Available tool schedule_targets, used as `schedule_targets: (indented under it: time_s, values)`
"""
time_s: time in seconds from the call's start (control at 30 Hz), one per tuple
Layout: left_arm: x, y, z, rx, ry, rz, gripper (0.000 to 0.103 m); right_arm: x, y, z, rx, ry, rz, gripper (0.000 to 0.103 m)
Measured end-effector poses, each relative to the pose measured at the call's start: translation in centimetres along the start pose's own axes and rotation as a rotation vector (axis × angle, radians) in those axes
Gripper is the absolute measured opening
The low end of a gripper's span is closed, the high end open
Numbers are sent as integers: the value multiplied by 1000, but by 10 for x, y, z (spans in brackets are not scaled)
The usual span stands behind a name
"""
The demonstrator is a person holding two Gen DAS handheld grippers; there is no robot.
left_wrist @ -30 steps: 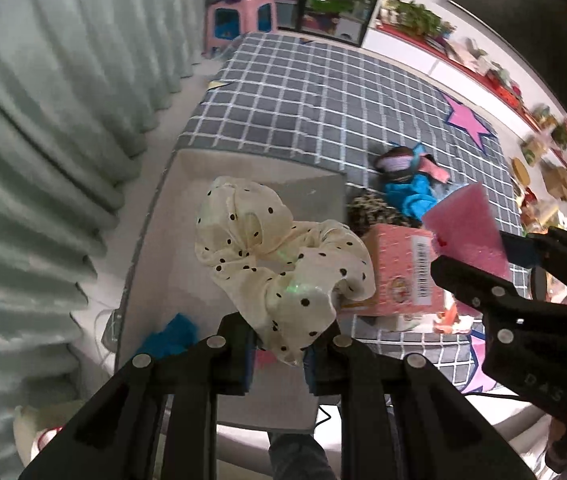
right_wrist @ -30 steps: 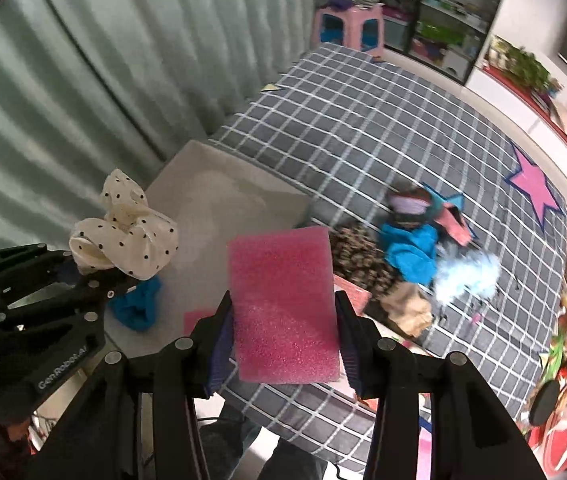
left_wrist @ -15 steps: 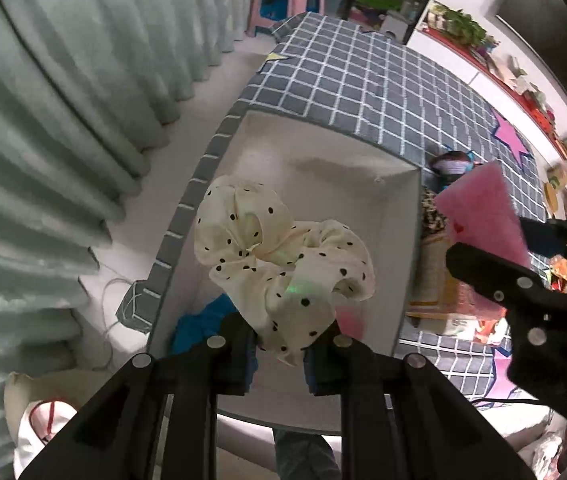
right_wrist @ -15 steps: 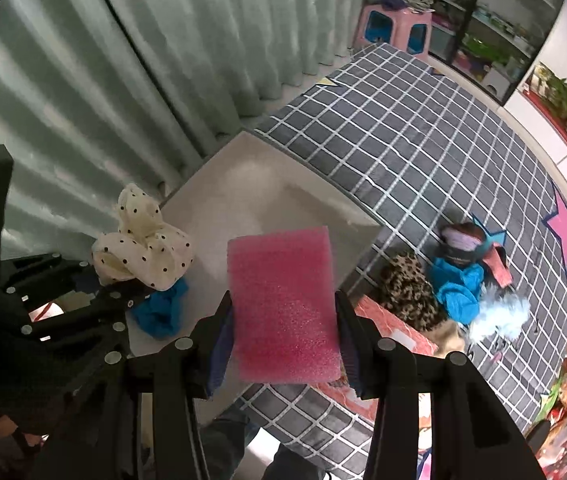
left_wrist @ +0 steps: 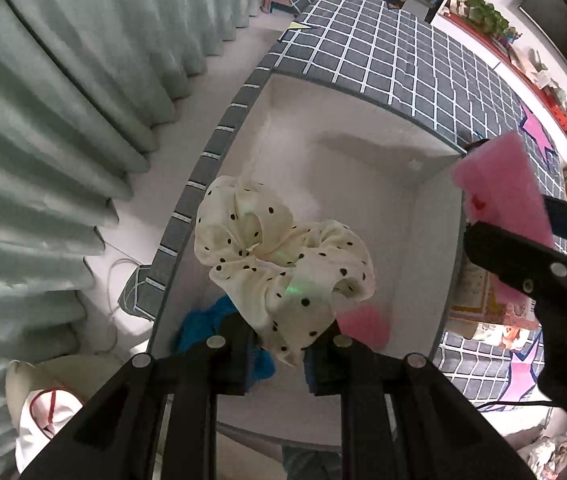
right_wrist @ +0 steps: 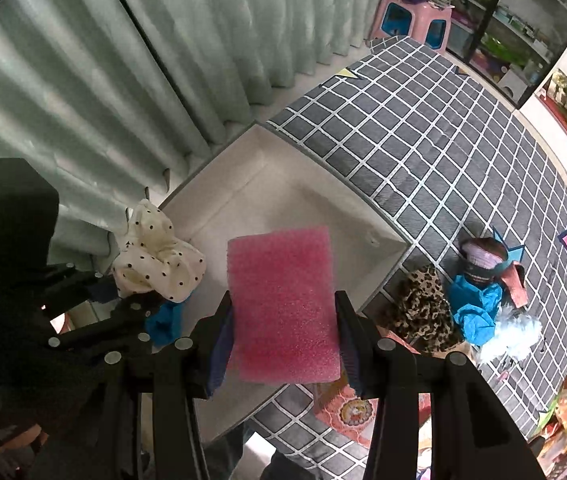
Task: Organize soft objects
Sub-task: 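Lower scrunchie and pink sponge into the white box and open both tools, then move both tools back over the pile of soft items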
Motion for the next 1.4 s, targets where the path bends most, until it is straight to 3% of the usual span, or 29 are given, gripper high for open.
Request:
schedule_targets:
  time_s: [0.4,0.47,0.53,0.63,0.7,0.87,0.93,0.97,1.0,1.4]
  values:
    - [-14,0,1,6,8,31,22,-17,3,2,-14,34,40,48]
    - [-13,0,1,2,13,20,29,-19,4,3,-18,51,45,48]
    - [-11,1,1,1,31,7,52,-18,4,3,-21,56,42,48]
    - [-8,2,1,1,25,-14,75,-16,5,4,-21,59,38,52]
    - [-5,5,0,3,20,-33,82,-14,6,3,-19,57,30,81]
    - [-1,8,-2,16,6,-48,91,-8,9,0,-24,52,9,83]
    - [0,9,-3,20,-4,-46,103,-6,10,-2,-20,41,4,88]
    - [0,9,-3,25,-14,-49,102,-5,10,-3,-20,37,2,101]
    - [-1,9,-4,33,-27,-49,103,-4,10,-6,-19,8,-2,102]
    - [-8,16,-18,14,-5,-60,103,18,12,-20,-31,-4,-56,102]
Point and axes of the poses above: each gripper's, at about its wrist camera, not at the fingertips, and x roughly against the way its jaws point, z to its left, y to its top, the point moved 8 cm from there along -x, roughly the way its jaws point, and after that the axes turned 1 degree about x, right-handed, at the moved point
